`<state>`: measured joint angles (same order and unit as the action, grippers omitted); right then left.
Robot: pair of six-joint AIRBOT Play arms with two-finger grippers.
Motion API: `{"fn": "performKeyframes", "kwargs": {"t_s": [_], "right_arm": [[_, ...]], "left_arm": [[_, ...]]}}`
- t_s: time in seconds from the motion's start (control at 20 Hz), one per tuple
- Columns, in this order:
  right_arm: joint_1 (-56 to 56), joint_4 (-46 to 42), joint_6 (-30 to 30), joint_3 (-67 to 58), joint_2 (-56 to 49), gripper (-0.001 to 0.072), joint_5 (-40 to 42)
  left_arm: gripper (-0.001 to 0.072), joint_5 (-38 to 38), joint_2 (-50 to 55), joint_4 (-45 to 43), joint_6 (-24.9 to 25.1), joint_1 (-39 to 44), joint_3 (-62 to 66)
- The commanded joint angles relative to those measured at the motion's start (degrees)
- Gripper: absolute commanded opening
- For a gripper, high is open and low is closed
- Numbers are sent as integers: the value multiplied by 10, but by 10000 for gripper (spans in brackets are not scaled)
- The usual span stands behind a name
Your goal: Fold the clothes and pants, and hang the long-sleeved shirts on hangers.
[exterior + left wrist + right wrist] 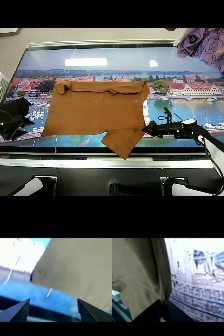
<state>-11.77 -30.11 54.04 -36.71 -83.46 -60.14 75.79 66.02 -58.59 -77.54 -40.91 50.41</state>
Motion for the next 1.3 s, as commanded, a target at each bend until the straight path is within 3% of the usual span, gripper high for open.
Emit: {"fn": "performKeyframes", "kwargs": {"t_s": [0.0,0.25,0.75,0.95,1.0,1.05,1.1,1.25], "right_arm": [[1,11,-2,-6,33,30,-8],[1,9,52,-6,78,29,-8],[1,10,69,-6,88,29,-15],[1,10,69,-6,90,30,-16],[1,9,69,-6,94,30,-16],[1,9,69,-6,101,30,-14],[1,9,69,-6,110,29,-10],[6,-7,67,-21,137,28,-28]], "left_arm": [[661,-34,26,87,89,-58,-38],[661,-49,92,94,119,-58,-81],[654,-81,147,121,141,-12,-83],[579,-99,171,121,134,19,-83],[465,-96,177,122,132,25,-83],[183,-89,181,122,133,30,-83],[21,-82,181,126,144,37,-83],[17,-68,179,186,155,58,-66]]}}
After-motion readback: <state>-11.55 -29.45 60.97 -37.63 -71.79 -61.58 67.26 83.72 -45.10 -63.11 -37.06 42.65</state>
